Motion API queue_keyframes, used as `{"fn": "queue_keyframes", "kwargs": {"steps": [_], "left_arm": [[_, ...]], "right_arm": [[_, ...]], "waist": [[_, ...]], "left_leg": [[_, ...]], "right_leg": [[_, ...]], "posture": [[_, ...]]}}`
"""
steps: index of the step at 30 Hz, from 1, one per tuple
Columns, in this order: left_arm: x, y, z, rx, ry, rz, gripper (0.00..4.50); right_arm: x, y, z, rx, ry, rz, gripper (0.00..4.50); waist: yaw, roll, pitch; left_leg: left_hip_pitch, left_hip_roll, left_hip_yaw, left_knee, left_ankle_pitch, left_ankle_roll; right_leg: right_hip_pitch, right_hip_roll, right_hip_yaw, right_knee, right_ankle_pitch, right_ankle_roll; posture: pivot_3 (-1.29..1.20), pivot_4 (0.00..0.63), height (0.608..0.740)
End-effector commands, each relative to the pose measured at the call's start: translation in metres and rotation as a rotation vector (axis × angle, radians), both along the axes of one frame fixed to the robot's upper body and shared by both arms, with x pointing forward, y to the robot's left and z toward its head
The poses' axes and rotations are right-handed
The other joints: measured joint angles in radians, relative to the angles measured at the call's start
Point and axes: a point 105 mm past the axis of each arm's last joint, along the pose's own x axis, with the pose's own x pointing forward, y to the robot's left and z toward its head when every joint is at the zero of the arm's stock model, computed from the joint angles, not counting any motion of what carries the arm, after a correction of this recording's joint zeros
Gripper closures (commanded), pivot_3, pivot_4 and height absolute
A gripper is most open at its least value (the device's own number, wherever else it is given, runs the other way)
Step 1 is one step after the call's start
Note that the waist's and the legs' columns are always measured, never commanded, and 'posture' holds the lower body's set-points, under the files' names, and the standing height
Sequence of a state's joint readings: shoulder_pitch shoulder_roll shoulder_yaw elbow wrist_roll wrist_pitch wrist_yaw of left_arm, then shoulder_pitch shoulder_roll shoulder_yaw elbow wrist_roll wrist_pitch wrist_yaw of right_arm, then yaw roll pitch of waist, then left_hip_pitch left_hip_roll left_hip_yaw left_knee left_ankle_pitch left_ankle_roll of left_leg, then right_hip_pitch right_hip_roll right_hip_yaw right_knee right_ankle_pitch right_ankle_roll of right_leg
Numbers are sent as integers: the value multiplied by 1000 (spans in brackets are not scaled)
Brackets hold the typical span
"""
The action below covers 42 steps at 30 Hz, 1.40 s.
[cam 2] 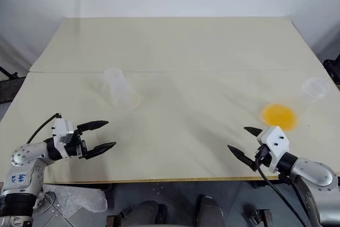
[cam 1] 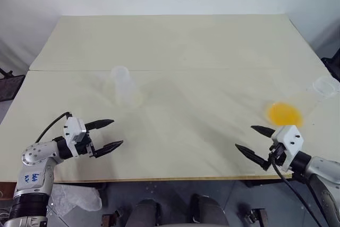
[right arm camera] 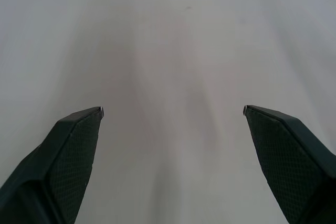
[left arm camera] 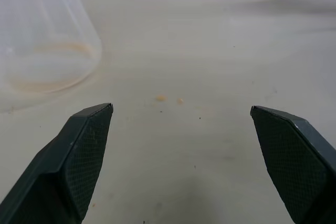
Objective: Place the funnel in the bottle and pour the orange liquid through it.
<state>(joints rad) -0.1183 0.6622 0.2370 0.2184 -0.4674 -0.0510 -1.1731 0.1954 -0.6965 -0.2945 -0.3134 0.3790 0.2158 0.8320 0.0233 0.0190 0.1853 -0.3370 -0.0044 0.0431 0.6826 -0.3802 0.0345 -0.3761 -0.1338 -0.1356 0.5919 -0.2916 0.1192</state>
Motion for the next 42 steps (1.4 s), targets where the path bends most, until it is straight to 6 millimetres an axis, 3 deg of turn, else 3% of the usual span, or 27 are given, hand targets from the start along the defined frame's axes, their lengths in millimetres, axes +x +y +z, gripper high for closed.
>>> {"fn": "queue_keyframes", "kwargs": {"steps": [1,8,12,20,24,28,42], "left_arm": [[2,2,16,-34,-42,4,26],[6,2,17,-76,27,111,26],[-4,0,17,-64,66,128,26],[-28,34,32,-93,2,314,26],[-31,30,41,-99,-18,308,26],[-15,21,53,-114,-79,288,26],[77,-7,72,-80,-186,243,26]], "right_arm": [[1,4,12,16,-56,10,0],[4,12,11,28,-47,35,0],[8,16,10,37,-39,58,0],[14,27,9,62,-22,126,0],[19,32,10,73,-31,151,0],[19,38,14,92,-57,172,0],[12,47,23,123,-122,128,0]], "waist": [[1,0,0],[-1,0,0],[-3,0,0],[-6,-1,1],[2,-1,1],[6,-1,1],[1,-2,2]], "left_leg": [[0,0,0,0,0,0],[0,0,0,0,0,0],[0,0,0,0,0,0],[0,2,0,0,-1,-2],[0,2,0,0,-1,-2],[0,2,-1,1,-1,-2],[0,0,4,1,0,-1]], "right_leg": [[0,0,0,0,0,0],[0,0,0,0,0,0],[0,0,1,0,0,0],[0,-1,2,-1,0,0],[0,-2,2,-1,0,0],[0,-3,2,0,0,-1],[-1,3,-2,2,1,1]], "posture": [[0,150,740],[0,150,740],[0,150,740],[0,150,740],[0,150,740],[0,150,740],[0,150,740]]}}
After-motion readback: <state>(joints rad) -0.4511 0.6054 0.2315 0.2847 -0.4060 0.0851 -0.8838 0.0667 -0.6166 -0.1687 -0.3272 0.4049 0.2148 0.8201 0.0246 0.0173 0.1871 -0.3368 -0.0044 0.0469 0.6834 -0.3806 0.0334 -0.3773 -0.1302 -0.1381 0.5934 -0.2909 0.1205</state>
